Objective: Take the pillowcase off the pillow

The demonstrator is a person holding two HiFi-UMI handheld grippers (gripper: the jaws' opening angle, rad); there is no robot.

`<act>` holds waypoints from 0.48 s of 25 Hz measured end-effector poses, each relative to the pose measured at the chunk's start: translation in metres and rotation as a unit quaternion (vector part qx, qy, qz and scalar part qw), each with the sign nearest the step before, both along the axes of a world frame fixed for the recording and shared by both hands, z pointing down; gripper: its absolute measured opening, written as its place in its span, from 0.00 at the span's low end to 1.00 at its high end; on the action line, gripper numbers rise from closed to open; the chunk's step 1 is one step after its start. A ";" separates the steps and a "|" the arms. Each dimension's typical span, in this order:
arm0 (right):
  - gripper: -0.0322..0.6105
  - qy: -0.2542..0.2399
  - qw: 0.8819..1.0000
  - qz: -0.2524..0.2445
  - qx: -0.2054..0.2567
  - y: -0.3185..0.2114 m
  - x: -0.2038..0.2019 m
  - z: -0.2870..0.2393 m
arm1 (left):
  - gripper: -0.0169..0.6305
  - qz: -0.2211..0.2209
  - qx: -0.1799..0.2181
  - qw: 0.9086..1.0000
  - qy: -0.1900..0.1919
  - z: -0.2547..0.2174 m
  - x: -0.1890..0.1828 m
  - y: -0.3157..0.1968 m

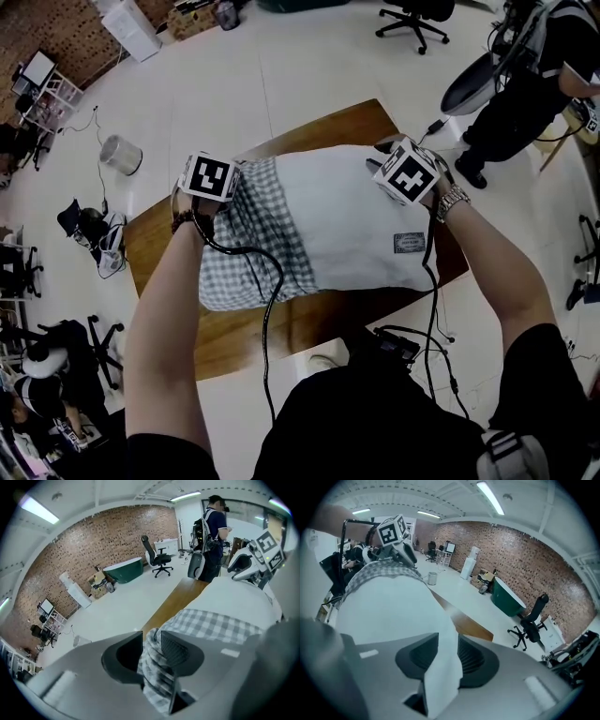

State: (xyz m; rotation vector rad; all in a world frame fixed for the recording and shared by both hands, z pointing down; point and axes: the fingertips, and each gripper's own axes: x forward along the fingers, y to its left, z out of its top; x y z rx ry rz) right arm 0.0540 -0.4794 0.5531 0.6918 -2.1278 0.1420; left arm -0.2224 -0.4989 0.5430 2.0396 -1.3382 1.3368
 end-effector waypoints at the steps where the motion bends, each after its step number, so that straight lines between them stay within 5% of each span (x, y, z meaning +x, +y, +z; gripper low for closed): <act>1: 0.25 -0.003 1.000 0.005 0.003 0.006 0.000 -0.005 | 0.22 0.001 0.011 1.000 0.001 -0.007 0.000 0.006; 12: 0.28 -0.016 0.999 -0.005 0.037 0.115 -0.044 -0.037 | 0.23 -0.014 0.071 0.995 0.063 -0.048 -0.012 0.106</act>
